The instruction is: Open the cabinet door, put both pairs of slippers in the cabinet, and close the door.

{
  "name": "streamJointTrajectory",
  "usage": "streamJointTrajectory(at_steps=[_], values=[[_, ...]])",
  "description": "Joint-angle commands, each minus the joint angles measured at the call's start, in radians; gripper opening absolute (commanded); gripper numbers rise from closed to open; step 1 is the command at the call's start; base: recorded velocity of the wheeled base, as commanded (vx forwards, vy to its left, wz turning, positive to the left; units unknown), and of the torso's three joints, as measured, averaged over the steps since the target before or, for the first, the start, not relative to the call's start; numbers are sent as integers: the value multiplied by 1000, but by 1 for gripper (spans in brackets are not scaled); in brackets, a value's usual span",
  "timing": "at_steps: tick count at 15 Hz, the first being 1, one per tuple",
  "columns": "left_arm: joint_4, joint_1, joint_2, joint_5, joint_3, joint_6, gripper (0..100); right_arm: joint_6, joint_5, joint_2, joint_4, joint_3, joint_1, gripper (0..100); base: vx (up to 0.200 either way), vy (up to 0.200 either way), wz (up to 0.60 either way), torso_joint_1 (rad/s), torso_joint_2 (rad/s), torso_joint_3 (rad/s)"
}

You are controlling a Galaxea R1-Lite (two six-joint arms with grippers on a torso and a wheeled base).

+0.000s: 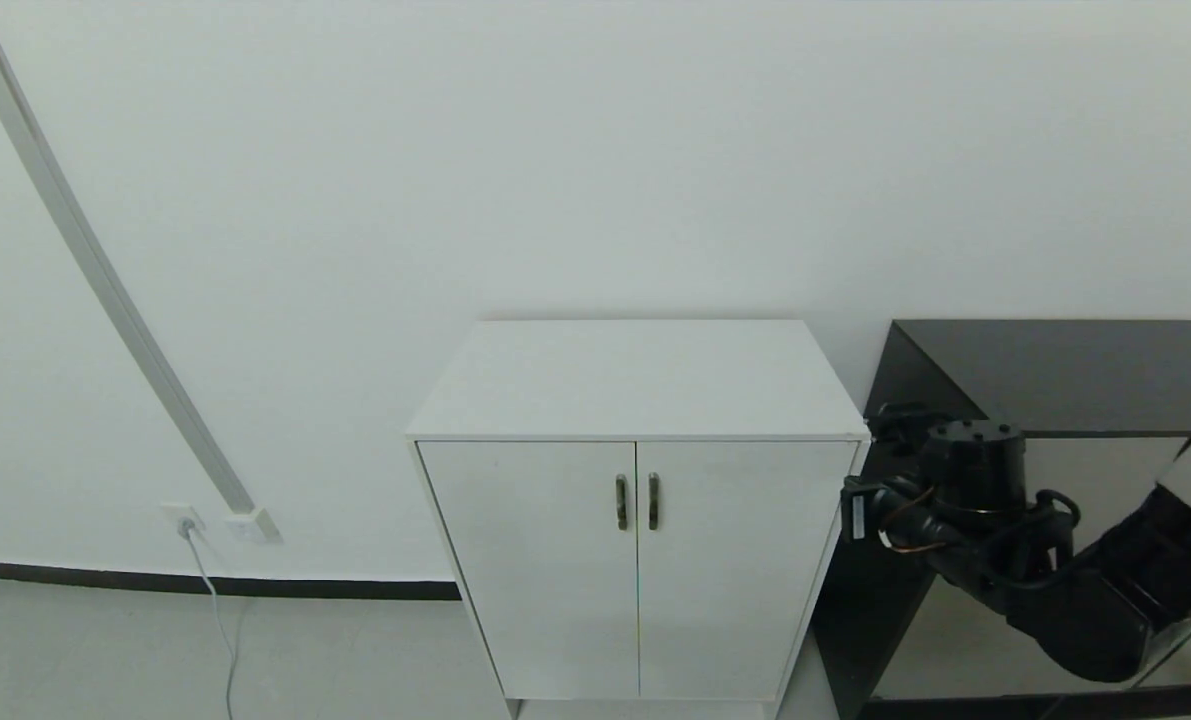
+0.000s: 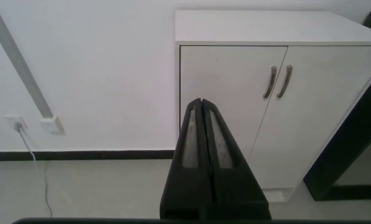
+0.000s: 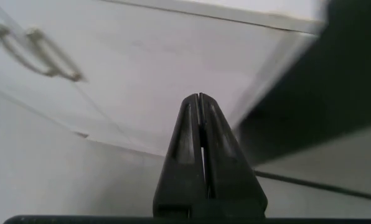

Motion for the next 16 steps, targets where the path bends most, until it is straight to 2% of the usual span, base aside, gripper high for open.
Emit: streamJointTrajectory(at_steps=[1, 8, 16], values=[[0, 1, 1, -1, 0, 0, 0, -1, -8, -88, -6, 70, -34, 0, 0, 0, 0, 0, 0, 0], [0, 0, 1, -1, 0, 0, 0, -53, -7, -286, -6, 274, -134, 0, 0, 0, 0, 0, 0, 0], [0, 0, 1, -1, 0, 0, 0, -79, -1, -496, -4, 486, -143, 0, 0, 0, 0, 0, 0, 0]])
